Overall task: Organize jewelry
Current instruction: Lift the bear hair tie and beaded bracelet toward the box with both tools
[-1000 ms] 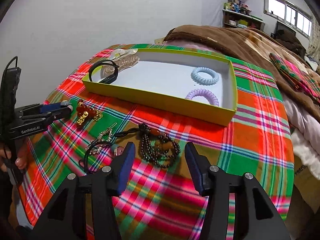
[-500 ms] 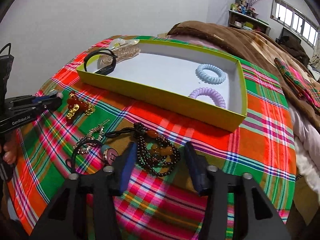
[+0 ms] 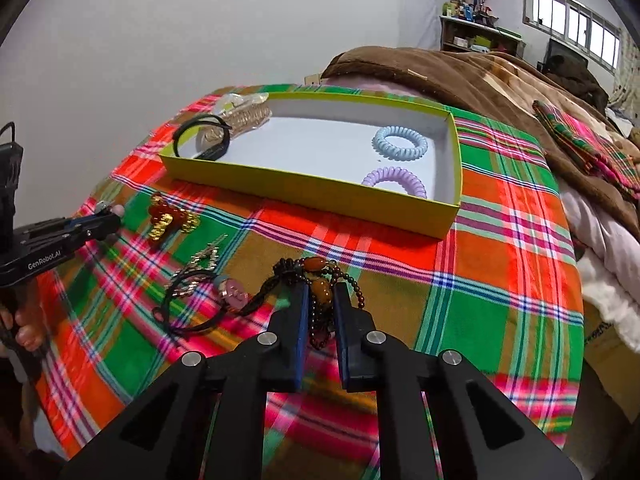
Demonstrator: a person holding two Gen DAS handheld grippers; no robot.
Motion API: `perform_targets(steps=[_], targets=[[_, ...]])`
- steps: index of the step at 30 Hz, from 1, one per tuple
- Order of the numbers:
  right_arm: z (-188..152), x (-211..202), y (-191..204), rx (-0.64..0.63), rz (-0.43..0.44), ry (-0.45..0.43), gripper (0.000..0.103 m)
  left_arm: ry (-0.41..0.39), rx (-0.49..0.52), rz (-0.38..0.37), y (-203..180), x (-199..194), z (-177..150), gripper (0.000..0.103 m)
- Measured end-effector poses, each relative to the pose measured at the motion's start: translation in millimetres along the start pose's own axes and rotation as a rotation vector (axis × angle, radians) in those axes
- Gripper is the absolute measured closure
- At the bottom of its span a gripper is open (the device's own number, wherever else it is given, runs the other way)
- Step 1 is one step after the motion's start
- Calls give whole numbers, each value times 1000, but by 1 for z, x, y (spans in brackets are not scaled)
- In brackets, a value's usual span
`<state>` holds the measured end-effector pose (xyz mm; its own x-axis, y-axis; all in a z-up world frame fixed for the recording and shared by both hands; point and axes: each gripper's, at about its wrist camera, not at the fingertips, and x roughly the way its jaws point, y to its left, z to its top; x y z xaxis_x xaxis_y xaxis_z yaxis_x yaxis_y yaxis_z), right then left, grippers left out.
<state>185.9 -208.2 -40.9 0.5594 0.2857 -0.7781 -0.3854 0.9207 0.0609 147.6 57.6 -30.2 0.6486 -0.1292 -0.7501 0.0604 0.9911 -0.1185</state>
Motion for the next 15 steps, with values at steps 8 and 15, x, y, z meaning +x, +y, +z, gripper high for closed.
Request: perform_targets(steps=[8, 15], targets=[[-9, -29, 7, 20, 26, -42, 91, -42, -12, -25, -6, -30, -4, 89], [-12, -56, 7, 44, 39, -88, 91, -65, -11, -57, -17, -52, -7, 89]])
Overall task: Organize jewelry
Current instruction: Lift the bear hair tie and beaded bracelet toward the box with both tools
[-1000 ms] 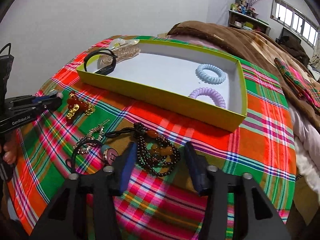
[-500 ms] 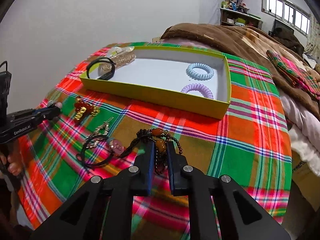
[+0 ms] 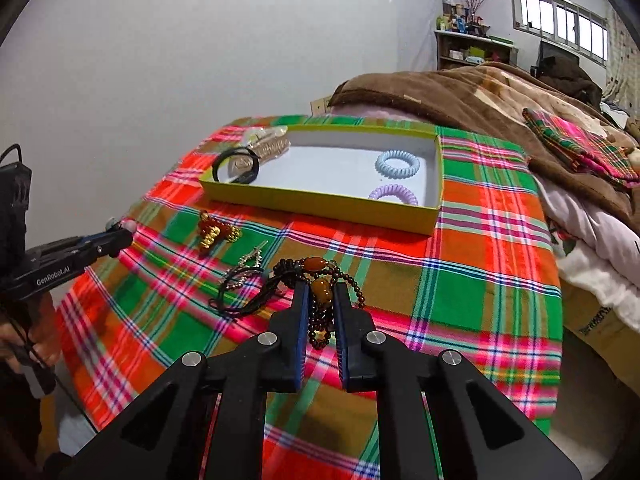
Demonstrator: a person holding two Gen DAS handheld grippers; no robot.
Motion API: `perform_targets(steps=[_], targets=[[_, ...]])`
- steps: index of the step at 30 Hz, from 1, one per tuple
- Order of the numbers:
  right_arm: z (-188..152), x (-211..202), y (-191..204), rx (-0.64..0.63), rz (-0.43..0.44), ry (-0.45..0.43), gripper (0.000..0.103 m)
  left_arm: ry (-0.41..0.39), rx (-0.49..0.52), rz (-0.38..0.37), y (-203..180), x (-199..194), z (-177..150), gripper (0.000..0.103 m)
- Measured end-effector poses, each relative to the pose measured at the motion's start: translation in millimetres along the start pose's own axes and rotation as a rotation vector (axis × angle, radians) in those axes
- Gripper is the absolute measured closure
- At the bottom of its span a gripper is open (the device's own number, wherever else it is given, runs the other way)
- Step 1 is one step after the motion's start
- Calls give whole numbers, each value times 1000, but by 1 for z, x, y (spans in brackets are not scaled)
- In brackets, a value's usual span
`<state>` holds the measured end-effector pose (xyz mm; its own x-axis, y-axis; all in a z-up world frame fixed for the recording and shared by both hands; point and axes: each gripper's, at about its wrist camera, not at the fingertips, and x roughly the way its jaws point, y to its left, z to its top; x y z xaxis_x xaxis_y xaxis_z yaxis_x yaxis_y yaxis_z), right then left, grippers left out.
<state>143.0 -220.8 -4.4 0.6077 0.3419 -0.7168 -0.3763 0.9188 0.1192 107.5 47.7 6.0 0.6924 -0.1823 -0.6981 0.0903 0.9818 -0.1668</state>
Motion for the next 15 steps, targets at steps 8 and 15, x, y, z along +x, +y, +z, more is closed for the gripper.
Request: perform_targets(steps=[8, 15], targets=[[-2, -22, 1, 20, 5, -38, 91, -21, 20, -28, -15, -16, -1, 89], [2, -28, -2, 32, -3, -52, 91, -27, 32, -43, -25, -20, 1, 89]])
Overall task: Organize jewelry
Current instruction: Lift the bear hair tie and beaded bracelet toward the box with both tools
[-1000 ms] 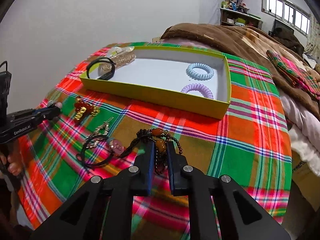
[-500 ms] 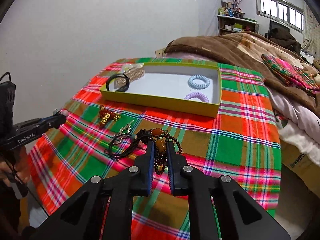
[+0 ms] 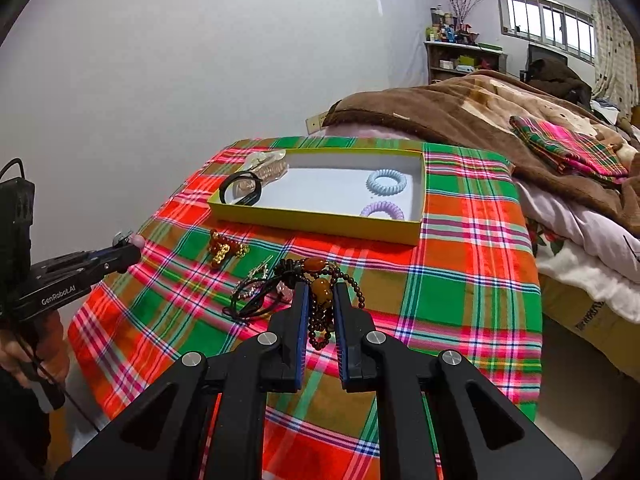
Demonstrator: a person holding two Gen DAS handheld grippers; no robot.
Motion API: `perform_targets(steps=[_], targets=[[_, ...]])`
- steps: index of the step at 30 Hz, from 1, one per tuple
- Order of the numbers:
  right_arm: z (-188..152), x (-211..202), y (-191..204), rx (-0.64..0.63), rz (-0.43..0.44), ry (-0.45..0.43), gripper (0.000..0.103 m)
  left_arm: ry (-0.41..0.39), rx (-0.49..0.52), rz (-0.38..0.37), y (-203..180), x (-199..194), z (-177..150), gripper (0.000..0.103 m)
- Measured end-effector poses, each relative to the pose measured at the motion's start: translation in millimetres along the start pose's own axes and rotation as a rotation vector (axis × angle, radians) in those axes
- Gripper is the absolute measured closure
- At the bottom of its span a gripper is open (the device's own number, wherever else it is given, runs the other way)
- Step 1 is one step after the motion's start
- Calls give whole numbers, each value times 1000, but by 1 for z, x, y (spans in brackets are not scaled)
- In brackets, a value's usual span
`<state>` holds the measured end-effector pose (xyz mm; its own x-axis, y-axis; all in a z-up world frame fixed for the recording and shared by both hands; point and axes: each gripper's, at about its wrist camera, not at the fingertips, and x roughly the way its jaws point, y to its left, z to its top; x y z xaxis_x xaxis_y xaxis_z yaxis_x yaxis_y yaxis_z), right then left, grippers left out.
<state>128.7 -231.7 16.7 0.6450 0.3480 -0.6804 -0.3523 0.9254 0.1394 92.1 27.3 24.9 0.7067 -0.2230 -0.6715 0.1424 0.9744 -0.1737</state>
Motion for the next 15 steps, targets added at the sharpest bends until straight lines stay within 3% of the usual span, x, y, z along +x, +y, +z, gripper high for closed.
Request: perform_targets(steps=[15], targets=[[38, 21, -17, 10, -36, -18, 91, 2, 68, -37, -24, 31, 43, 89]])
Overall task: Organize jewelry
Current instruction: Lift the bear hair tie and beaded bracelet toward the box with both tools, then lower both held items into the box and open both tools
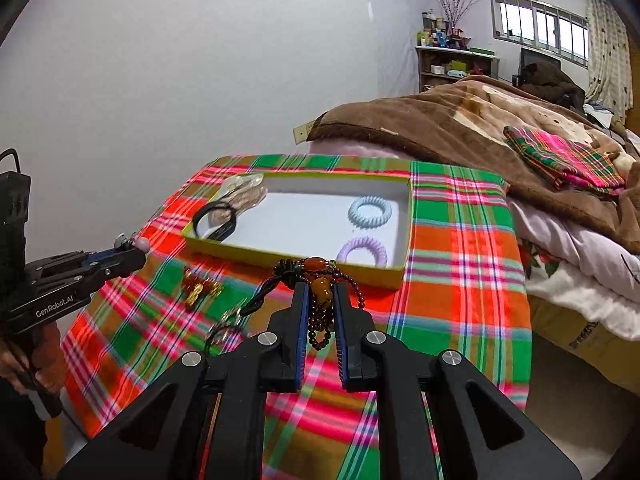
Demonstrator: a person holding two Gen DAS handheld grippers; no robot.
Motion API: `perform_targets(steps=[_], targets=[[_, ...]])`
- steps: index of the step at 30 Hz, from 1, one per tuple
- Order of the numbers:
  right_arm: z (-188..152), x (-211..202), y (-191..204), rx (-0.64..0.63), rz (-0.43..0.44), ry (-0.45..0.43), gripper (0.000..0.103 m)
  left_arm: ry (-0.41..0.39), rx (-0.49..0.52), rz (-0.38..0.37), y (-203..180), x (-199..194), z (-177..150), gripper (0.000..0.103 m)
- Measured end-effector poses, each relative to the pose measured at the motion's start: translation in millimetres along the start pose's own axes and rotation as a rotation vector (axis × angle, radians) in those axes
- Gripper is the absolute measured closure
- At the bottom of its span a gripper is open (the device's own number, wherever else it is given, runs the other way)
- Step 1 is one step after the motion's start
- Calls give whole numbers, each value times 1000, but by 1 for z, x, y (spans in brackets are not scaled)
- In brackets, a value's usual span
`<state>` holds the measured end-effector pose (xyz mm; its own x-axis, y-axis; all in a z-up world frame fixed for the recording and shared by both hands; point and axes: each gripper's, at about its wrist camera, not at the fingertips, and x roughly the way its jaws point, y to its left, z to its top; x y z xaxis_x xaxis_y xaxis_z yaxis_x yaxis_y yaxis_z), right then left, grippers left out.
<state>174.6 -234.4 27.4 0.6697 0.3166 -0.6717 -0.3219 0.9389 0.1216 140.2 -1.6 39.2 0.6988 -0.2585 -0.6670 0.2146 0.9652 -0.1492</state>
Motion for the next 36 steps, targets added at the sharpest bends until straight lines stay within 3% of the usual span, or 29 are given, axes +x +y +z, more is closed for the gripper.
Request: perform_targets(steps=[19, 36], targets=[[47, 81, -34, 17, -65, 42, 91, 63, 41, -3, 0, 91, 62, 89], [57, 139, -57, 23, -119, 108, 91, 149, 39, 71, 4, 166, 87, 89]])
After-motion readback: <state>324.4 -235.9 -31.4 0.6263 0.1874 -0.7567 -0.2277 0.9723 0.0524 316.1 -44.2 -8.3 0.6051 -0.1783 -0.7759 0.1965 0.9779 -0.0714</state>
